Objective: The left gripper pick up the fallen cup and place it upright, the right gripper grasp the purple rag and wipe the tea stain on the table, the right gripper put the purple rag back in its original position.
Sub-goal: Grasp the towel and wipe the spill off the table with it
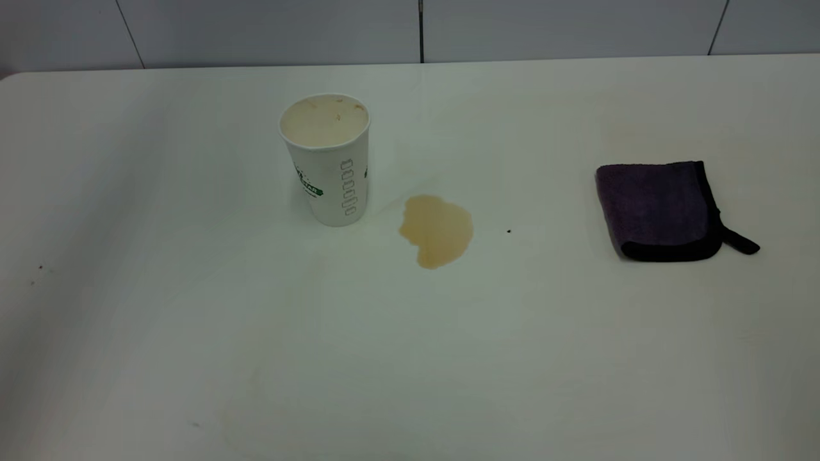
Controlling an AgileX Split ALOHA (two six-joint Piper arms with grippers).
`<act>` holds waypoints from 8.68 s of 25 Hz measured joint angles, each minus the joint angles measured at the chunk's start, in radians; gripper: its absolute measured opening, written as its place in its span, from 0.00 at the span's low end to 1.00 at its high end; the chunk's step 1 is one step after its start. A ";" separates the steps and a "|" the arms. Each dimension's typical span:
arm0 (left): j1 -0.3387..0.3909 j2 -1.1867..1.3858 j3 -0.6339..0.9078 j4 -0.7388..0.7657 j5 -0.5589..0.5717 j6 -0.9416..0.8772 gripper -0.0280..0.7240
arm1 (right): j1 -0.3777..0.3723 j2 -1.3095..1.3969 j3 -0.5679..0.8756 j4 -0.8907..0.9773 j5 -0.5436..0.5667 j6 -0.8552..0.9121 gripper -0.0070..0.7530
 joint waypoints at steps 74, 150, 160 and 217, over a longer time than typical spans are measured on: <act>0.430 -1.916 1.998 0.200 -0.033 -0.060 0.69 | 0.000 0.000 0.000 0.000 0.000 0.000 0.32; 0.430 -1.917 1.998 0.199 -0.033 -0.059 0.69 | 0.138 2.452 -0.966 0.031 -0.793 -0.383 0.75; 0.430 -1.917 1.998 0.199 -0.032 -0.059 0.69 | 0.136 2.518 -1.018 0.068 -0.751 -0.316 0.68; 0.430 -1.917 1.998 0.199 -0.031 -0.059 0.69 | 0.703 2.661 -1.368 0.370 -0.418 -0.541 0.09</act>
